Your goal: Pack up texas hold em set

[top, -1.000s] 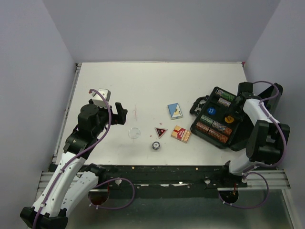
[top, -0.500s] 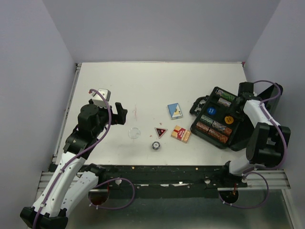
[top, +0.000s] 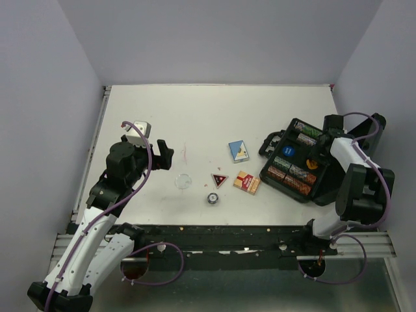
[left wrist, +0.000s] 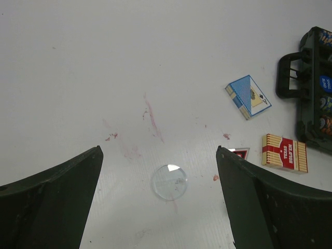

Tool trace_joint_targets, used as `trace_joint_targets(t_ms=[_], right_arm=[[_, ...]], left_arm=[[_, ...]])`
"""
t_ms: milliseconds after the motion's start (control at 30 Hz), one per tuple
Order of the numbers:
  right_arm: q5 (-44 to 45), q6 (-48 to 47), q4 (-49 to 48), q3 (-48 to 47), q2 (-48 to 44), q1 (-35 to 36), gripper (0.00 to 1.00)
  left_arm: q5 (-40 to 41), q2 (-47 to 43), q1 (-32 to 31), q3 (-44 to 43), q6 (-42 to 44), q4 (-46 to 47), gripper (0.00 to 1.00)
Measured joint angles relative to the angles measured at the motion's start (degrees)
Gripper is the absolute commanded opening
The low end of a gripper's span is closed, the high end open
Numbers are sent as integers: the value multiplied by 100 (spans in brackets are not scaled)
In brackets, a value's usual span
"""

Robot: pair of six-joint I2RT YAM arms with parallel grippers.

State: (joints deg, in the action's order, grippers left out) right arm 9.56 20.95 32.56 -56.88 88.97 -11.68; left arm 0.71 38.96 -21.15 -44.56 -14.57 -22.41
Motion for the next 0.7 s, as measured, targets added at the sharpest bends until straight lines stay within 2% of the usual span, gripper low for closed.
trace_joint_targets(t_ms=[400,700], right_arm=[[20,0,-155,39,76,0,40],[37,4,-4,-24,-13,2,62]], left_arm=[[0,-2,0,0,0,0,99],[103,-35,2,0,7,0,99]])
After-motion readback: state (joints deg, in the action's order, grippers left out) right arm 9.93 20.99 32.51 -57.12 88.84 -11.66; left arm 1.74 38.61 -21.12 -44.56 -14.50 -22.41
